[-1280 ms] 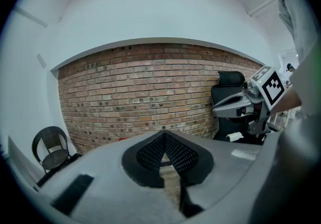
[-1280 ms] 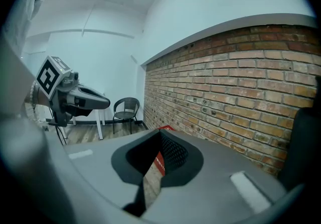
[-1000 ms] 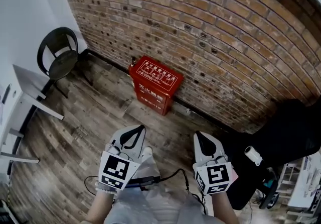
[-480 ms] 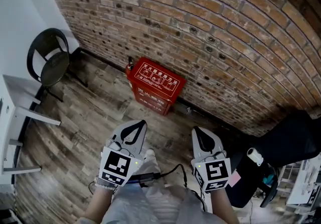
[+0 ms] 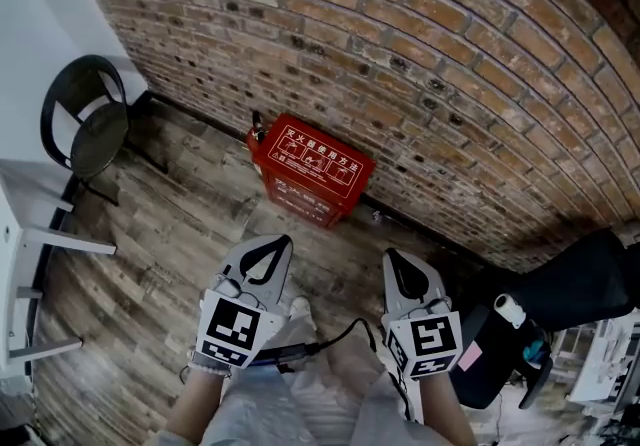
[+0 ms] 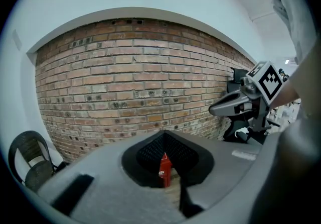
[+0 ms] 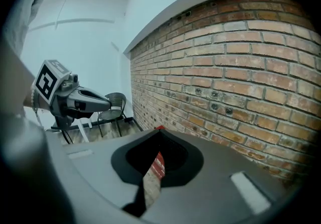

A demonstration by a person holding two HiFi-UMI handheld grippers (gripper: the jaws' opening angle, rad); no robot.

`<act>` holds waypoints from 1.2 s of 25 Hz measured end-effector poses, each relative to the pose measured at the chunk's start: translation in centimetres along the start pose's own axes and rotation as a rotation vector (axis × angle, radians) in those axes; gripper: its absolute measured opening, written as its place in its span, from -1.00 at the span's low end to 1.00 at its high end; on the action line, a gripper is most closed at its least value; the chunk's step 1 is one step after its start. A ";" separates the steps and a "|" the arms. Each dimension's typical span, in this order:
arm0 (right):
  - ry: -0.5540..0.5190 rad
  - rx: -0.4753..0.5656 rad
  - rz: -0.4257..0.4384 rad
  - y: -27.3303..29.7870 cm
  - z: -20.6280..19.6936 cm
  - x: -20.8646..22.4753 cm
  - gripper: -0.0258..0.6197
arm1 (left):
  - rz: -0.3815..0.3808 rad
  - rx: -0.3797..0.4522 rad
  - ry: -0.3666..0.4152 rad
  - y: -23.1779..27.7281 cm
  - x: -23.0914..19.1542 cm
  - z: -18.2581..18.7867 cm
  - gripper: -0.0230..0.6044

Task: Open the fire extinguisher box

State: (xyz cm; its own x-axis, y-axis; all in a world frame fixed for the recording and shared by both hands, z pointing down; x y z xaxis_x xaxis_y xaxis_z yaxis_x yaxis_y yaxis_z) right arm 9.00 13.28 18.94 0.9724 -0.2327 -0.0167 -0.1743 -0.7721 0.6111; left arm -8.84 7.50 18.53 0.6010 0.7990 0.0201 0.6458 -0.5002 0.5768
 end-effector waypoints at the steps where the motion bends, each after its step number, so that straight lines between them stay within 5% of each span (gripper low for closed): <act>1: -0.001 -0.005 0.002 0.3 0.0 -0.1 -0.91 | 0.000 -0.001 -0.001 0.2 -0.3 -0.1 -0.94; 17: 0.059 -0.128 0.088 7.0 -3.3 1.4 -0.91 | 0.021 -0.043 -0.040 4.3 -1.9 -2.8 -0.94; 30: 0.087 -0.237 0.231 17.9 -8.8 4.4 -0.77 | 0.071 -0.138 -0.072 12.6 -3.6 -9.2 -0.94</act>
State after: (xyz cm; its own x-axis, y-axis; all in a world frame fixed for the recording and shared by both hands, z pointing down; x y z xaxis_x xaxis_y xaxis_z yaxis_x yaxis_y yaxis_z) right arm 11.51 3.68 36.78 0.9228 -0.3265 0.2046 -0.3605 -0.5439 0.7578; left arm -7.16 1.36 33.23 0.6780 0.7350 0.0092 0.5328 -0.5000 0.6827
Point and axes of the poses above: the fingertips, and each gripper's own axes: y forward along the fingers, x to its right, z out of its top, the point moved 4 cm from there along -y, backward along the fingers, and after that the axes turned 11 degrees about -x, right-handed, at the moved point
